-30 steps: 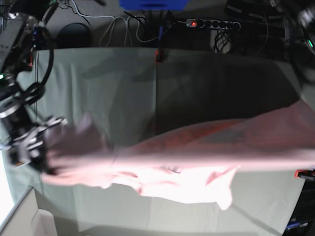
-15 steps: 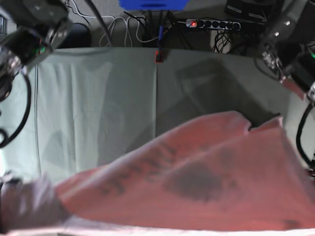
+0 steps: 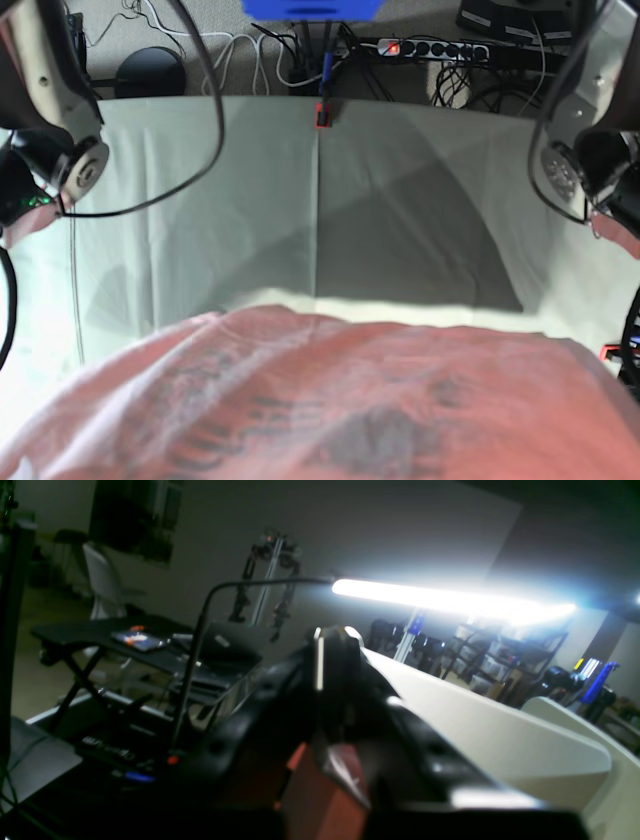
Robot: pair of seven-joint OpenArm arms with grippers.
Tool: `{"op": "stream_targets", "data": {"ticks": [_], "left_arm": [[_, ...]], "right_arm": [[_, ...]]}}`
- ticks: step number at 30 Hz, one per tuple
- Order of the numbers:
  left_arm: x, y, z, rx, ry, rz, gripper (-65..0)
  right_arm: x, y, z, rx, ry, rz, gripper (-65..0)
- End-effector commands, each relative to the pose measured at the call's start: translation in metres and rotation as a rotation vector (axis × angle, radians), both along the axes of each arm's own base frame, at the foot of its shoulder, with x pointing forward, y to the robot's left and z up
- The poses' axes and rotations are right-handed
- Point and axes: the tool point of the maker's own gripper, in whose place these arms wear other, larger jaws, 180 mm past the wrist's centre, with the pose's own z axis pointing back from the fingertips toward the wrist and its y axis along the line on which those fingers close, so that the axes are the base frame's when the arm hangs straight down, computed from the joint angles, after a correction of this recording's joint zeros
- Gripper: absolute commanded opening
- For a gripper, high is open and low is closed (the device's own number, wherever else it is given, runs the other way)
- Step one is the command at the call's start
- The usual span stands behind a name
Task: Layout the t-shirt on the table in an organized manner, then fold the t-shirt properly
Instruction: 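Lift the shirt high with both grippers and lay it flat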
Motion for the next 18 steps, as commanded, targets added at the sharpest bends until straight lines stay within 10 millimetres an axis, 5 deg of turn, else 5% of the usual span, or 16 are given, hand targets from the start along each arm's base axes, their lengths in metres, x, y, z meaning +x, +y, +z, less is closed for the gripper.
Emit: {"op": "stream_targets", "data": {"ticks": [1, 8, 15, 18], "left_arm": [[-0.004, 0.003, 0.009, 0.01, -0.033, 0.012, -65.0], [0.022, 0.012, -0.063, -0.067, 0.125, 0.007, -65.0], [0.059, 0.032, -0.152, -0.188, 0.319, 0.013, -65.0], [0.076, 0.031, -0.183, -0.222, 0.386, 0.004, -65.0]], "right_arm": [[0.0, 0.008, 0.008, 0.004, -0.032, 0.03, -64.9], [0.038, 0.018, -0.063, 0.142, 0.156, 0.107, -64.8], [0.088, 0.005, -0.151, 0.291, 0.412, 0.139, -64.8], [0.11, -0.003, -0.168, 0.347, 0.475, 0.152, -64.8]]}}
